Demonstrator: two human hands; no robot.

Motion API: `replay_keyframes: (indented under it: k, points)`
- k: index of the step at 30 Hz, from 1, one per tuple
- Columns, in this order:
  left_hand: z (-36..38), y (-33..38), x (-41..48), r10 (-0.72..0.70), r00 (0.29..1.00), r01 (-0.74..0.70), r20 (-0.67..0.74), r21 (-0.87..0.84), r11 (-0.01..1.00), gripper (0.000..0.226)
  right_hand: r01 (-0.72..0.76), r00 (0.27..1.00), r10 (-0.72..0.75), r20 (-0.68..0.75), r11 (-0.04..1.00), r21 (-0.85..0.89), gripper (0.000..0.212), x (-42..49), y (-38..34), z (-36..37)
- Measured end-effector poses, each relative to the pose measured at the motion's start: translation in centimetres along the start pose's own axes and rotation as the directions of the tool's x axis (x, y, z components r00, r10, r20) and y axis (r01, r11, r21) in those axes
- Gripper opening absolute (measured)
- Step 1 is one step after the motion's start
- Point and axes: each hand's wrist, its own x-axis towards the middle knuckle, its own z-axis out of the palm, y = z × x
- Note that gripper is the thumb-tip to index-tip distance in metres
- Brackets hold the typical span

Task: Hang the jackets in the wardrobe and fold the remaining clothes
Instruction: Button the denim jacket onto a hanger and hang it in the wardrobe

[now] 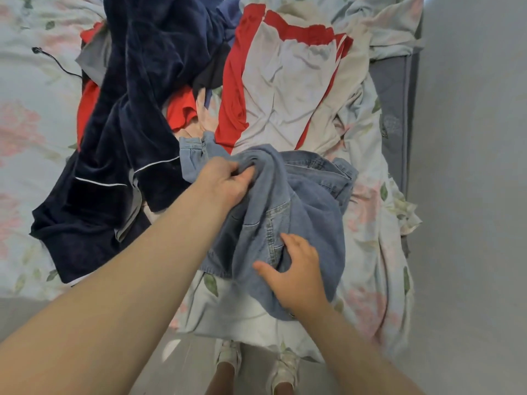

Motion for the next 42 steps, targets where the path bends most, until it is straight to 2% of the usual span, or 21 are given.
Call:
replay_keyframes:
  k: [2,5,7,10,12,14,15,17,18,19,21,22,23,25,26,27,30,34,37,39,42]
  points:
    - [0.8,-0.5,-0.4,-0.023,0.997,0.021,0.071,0.017,1.000,0.031,-0.161,0.984,0.172,-0.048,0.971,0.174,0.065,1.9,-0.2,1.0]
    - [0.2,-0.9,0.0,-0.114,0.972,0.117,0.205,0.000,0.993,0.029,-0.229,0.955,0.291,-0.061,0.849,0.476,0.016,4.8,-0.7,0.8]
    - [-2.9,-1.5,0.7,0.035,0.970,-0.092,0.241,0.231,0.969,0.025,-0.263,0.921,0.388,-0.040,0.693,0.671,0.016,6.2,-0.9,-0.6]
    - [-8.9,-3.9,0.6,0.362,0.916,-0.379,0.174,0.673,0.636,0.016,-0.248,0.884,0.449,0.131,0.212,0.945,0.022,8.4,-1.4,-4.2]
    - [-12.0,-6.3,0.5,0.293,0.919,-0.386,0.262,0.744,0.546,0.034,-0.228,0.886,0.410,0.218,-0.024,0.973,0.021,9.7,-1.7,-7.0]
    - [-13.6,-8.3,1.0,0.112,0.956,-0.288,0.270,0.798,0.530,0.050,-0.209,0.880,0.408,0.244,-0.130,0.969,0.022,11.0,-1.6,-9.2]
    - [-13.8,-8.9,1.4,0.087,0.967,-0.253,0.240,0.852,0.458,0.054,-0.190,0.874,0.424,0.238,-0.153,0.970,0.022,11.7,-1.5,-10.1]
    - [-13.5,-9.3,2.3,0.108,0.979,-0.205,0.176,0.891,0.406,0.036,-0.164,0.864,0.450,0.226,-0.171,0.971,0.026,12.9,-1.3,-11.2]
    - [-13.1,-9.3,2.6,0.120,0.983,-0.179,0.138,0.857,0.484,0.020,-0.155,0.859,0.461,0.223,-0.182,0.971,0.028,13.3,-1.2,-11.5]
    - [-12.6,-9.1,2.7,0.120,0.987,-0.161,0.111,0.801,0.577,0.006,-0.150,0.855,0.471,0.219,-0.180,0.972,0.030,13.6,-0.9,-11.7]
    - [-11.5,-8.2,2.5,0.101,0.990,-0.139,0.095,0.705,0.696,0.011,-0.160,0.848,0.486,0.209,-0.140,0.977,0.033,13.8,-0.3,-11.7]
    - [-11.0,-7.7,2.4,0.075,0.991,-0.130,0.112,0.656,0.744,0.011,-0.173,0.845,0.507,0.171,-0.045,0.984,0.035,13.7,-0.3,-11.6]
    - [-10.6,-7.3,2.1,0.058,0.990,-0.127,0.130,0.622,0.772,0.010,-0.194,0.838,0.537,0.093,0.133,0.972,0.037,13.1,-0.3,-11.6]
    - [-9.3,-6.1,1.3,0.054,0.985,-0.138,0.162,0.570,0.810,0.008,-0.232,0.837,0.508,-0.204,0.667,0.708,0.033,10.9,-0.6,-11.1]
    - [-8.5,-5.7,0.9,0.059,0.983,-0.146,0.174,0.548,0.824,0.007,-0.194,0.846,0.402,-0.351,0.844,0.500,0.024,9.1,-0.8,-10.6]
    - [-7.5,-5.2,0.3,0.063,0.979,-0.158,0.194,0.528,0.834,0.006,-0.122,0.868,0.276,-0.413,0.924,0.362,0.015,7.0,-1.3,-9.7]
    - [-4.4,-4.2,-1.3,0.062,0.959,-0.196,0.275,0.491,0.849,0.015,0.039,0.946,0.041,-0.320,0.970,0.241,0.014,1.1,-3.0,-6.2]
    - [0.1,-3.7,-4.3,0.080,0.928,-0.279,0.363,0.537,0.796,0.017,-0.159,0.984,0.176,-0.040,0.950,0.268,0.055,-0.5,-4.6,-3.2]
    - [2.2,-3.1,-6.0,0.075,0.896,-0.349,0.438,0.589,0.729,0.007,-0.114,0.951,0.196,-0.240,0.941,0.318,0.014,0.7,-5.3,-3.6]
    - [2.7,-1.9,-6.3,0.032,0.857,-0.391,0.514,0.608,0.691,0.005,-0.126,0.940,0.241,-0.241,0.903,0.411,0.029,1.1,-4.9,-4.7]
    - [3.1,0.9,-5.5,0.080,0.815,-0.516,0.574,0.657,0.550,0.017,-0.203,0.928,0.354,-0.114,0.738,0.643,0.017,1.6,-3.3,-7.1]
